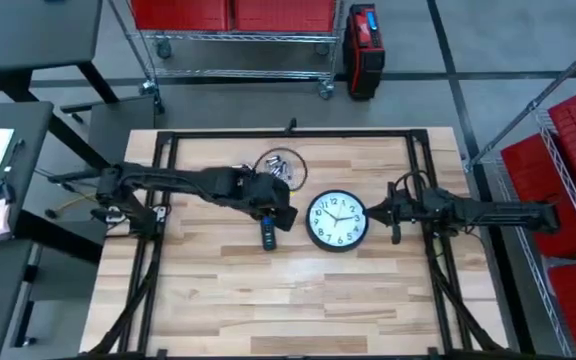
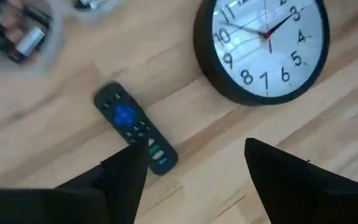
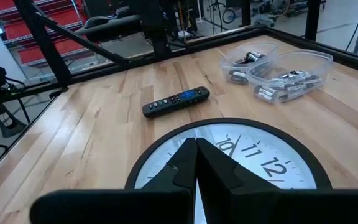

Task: Insert battery
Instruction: Open the remote battery cover

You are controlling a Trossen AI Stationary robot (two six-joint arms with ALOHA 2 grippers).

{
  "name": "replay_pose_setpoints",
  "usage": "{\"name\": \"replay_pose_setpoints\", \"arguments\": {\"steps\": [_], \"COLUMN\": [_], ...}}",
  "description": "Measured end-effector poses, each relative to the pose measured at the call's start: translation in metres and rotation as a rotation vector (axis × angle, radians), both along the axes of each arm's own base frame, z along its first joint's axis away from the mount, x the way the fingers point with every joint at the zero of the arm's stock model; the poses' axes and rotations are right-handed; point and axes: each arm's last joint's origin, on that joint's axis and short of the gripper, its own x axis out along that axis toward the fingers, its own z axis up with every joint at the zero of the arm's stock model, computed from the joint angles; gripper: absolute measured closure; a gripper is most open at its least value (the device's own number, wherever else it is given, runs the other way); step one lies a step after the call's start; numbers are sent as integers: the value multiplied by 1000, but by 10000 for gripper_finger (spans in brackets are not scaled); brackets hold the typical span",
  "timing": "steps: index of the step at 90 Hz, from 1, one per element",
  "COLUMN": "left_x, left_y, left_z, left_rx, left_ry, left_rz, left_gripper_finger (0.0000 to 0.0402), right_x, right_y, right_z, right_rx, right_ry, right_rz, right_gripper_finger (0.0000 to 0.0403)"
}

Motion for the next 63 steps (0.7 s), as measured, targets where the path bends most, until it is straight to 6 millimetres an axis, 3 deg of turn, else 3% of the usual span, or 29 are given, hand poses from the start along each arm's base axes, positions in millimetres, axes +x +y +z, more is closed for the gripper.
{"name": "replay_pose_setpoints", "arguments": {"steps": [22,39,63], "left_x": [18,31,38], "left_y": [-13,-10,-3], "left_z": [-51,-85,-105], "left_rx": [-40,-38,-52], "left_ry": [131,227,289], "left_rz": [75,91,94], "left_gripper_finger": [153,153,153], "right_x": [0,0,0], "right_y": [0,0,0], "right_z": [1,1,1], "right_rx": [0,0,0], "right_ry": [-5,-6,-6], "right_rz": [1,2,2], "right_gripper_finger": [403,403,403]}}
